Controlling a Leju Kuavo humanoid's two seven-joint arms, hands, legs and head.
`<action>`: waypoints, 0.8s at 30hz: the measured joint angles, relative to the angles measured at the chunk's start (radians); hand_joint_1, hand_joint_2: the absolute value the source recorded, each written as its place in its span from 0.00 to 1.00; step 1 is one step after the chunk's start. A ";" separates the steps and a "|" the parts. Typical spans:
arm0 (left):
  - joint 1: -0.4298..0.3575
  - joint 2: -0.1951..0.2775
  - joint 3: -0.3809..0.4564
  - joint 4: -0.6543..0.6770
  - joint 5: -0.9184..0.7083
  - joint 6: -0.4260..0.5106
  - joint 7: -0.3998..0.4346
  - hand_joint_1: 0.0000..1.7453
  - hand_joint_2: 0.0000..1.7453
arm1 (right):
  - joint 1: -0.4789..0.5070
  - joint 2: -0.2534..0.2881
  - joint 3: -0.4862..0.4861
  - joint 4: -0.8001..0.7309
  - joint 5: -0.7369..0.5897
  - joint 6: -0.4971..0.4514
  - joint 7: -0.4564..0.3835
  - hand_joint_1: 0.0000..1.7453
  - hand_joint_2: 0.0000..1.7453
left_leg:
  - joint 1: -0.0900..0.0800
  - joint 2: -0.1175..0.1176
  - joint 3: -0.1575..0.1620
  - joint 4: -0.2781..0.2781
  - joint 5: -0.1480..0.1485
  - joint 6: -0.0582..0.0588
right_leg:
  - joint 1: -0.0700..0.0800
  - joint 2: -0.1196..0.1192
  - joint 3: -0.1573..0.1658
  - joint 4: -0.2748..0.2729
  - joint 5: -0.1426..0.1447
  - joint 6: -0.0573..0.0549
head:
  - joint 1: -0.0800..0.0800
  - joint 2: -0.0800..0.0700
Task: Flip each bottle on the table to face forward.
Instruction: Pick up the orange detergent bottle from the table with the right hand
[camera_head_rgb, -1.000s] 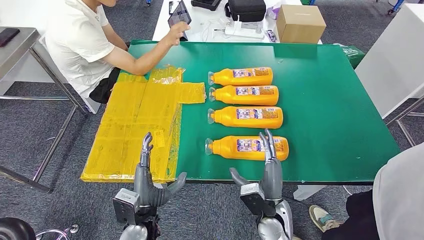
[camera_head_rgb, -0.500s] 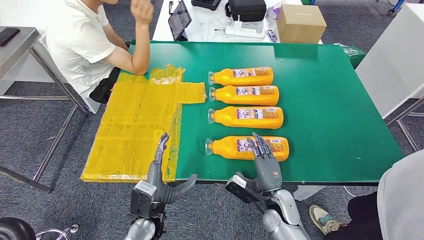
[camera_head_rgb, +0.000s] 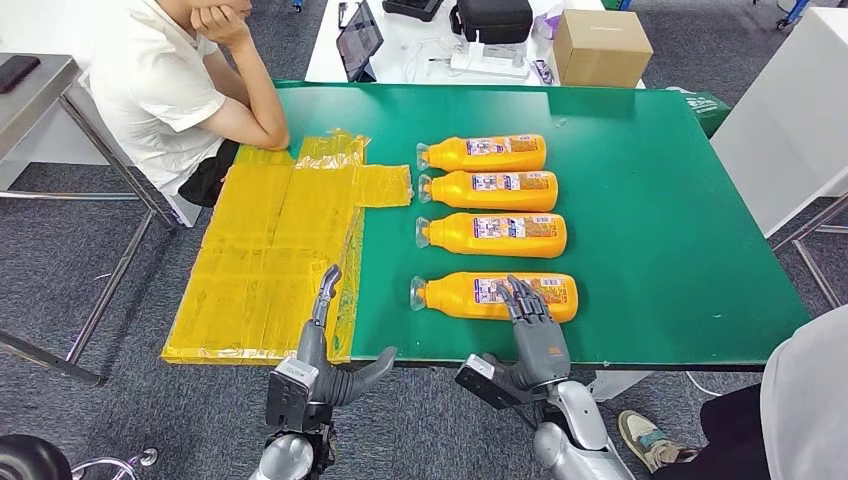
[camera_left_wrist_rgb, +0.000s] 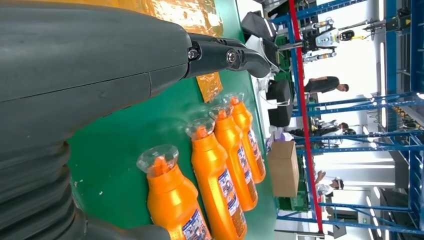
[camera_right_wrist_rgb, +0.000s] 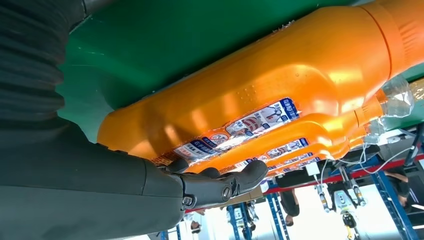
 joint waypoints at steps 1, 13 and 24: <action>0.000 0.000 0.000 0.000 -0.001 0.000 0.001 0.00 1.00 | -0.001 -0.001 0.001 0.001 0.006 0.003 0.007 0.00 1.00 | 0.000 0.000 0.000 0.000 0.000 0.000 | 0.000 0.000 0.000 0.000 0.000 0.000 | 0.000 0.000; -0.002 -0.008 -0.015 -0.001 -0.033 0.000 0.024 0.00 1.00 | -0.006 -0.042 0.024 -0.061 0.191 0.009 0.194 0.00 1.00 | 0.000 0.000 0.000 0.000 0.000 0.000 | 0.000 0.000 0.000 0.000 0.000 0.000 | 0.000 0.000; -0.010 -0.014 -0.041 -0.001 -0.031 -0.010 0.060 0.00 1.00 | -0.036 -0.081 -0.010 -0.067 0.245 0.022 0.247 0.00 1.00 | 0.000 0.000 0.000 0.000 0.000 0.000 | 0.000 0.000 0.000 0.000 0.000 0.000 | 0.000 0.000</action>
